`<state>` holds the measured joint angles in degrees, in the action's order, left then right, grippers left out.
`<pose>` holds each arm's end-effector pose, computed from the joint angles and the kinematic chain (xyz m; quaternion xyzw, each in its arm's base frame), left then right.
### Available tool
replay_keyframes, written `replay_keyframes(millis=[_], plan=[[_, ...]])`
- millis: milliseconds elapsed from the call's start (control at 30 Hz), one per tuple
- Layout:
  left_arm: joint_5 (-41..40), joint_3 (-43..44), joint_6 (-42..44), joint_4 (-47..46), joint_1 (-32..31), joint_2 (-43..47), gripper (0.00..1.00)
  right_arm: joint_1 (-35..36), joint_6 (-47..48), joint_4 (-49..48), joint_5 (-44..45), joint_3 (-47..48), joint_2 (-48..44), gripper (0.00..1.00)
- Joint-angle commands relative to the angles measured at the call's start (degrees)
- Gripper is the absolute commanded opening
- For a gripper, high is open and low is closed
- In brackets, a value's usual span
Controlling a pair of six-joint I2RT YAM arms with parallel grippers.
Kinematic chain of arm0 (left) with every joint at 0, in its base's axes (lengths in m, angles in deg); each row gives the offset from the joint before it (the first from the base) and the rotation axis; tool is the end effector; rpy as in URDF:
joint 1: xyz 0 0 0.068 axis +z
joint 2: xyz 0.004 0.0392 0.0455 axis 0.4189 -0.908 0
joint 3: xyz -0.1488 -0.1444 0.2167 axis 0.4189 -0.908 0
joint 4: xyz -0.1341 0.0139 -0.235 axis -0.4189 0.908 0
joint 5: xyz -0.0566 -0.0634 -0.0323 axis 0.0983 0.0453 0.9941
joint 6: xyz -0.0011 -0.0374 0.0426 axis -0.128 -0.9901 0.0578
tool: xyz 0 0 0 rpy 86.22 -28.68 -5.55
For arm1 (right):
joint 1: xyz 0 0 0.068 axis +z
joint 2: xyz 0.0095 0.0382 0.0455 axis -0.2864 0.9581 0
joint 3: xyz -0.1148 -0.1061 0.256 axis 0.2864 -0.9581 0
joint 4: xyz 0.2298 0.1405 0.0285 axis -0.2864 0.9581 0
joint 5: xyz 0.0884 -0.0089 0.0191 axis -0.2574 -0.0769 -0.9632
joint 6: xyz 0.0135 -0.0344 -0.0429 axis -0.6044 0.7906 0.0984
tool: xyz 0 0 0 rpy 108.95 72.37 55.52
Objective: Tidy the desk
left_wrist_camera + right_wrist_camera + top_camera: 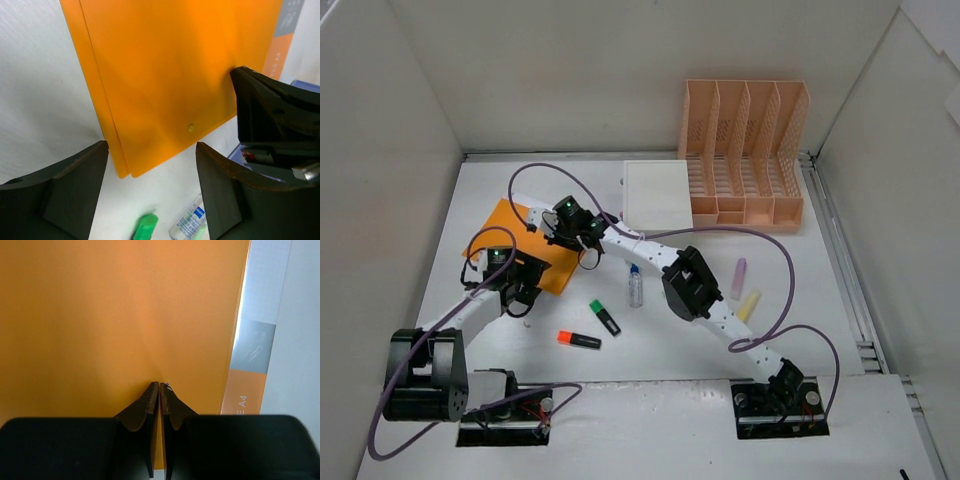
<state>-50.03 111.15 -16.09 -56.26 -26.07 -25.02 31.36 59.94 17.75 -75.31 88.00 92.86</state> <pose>0.2426 -0.0107 0.1826 -0.5102 0.7634 -0.2833 0.2768 0.4204 0.4741 0.1772 -0.5772 0.6883 0.1258 0.4209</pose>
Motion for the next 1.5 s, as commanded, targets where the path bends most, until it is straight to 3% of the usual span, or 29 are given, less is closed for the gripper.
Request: replay_keyframes(millis=[0, 100, 333, 367, 433, 500, 700, 933, 1200, 1467], plan=[[0.5, -0.1, -2.6, -1.3, -0.6, 3.6, 0.68, -1.4, -2.9, 2.3, -2.1, -2.1, -4.1, 0.04], [0.2, -0.1, -2.6, -0.7, -1.2, 5.4, 0.74, -1.4, -3.1, 2.4, -2.6, -4.0, -4.9, 0.04], [3.2, -2.0, -4.3, -6.6, -1.7, 2.4, 0.78, -1.6, -3.4, 2.8, -2.2, -3.9, -4.9, 0.06], [3.7, -1.6, -4.0, -6.4, -1.7, 1.6, 0.79, -1.4, -3.5, 2.8, -2.2, -3.9, -5.0, 0.09], [4.3, -0.5, -3.6, -6.2, -2.3, 0.4, 0.80, -1.4, -4.1, 2.9, -2.7, -4.0, -5.7, 0.29], [4.2, -0.4, -3.7, -6.7, -2.8, 0.2, 0.81, -2.0, -5.0, 2.9, -4.0, -4.6, -7.0, 0.40], [3.8, -0.9, -4.1, -8.2, -3.4, 0.5, 0.81, -3.7, -9.1, 2.8, -6.2, -4.6, -9.4, 0.51], [5.1, -3.3, -3.8, -12.0, -3.4, 3.8, 0.81, -6.3, -13.5, 2.8, -10.7, -4.7, -13.5, 0.54], [6.0, -4.5, -2.6, -10.1, -4.0, 8.9, 0.82, -6.7, -15.7, 2.8, -13.2, -5.0, -16.7, 0.59], [6.6, -5.6, -2.6, -11.3, -4.0, 6.7, 0.84, -6.9, -16.7, 2.7, -16.5, -4.6, -19.1, 0.69]])
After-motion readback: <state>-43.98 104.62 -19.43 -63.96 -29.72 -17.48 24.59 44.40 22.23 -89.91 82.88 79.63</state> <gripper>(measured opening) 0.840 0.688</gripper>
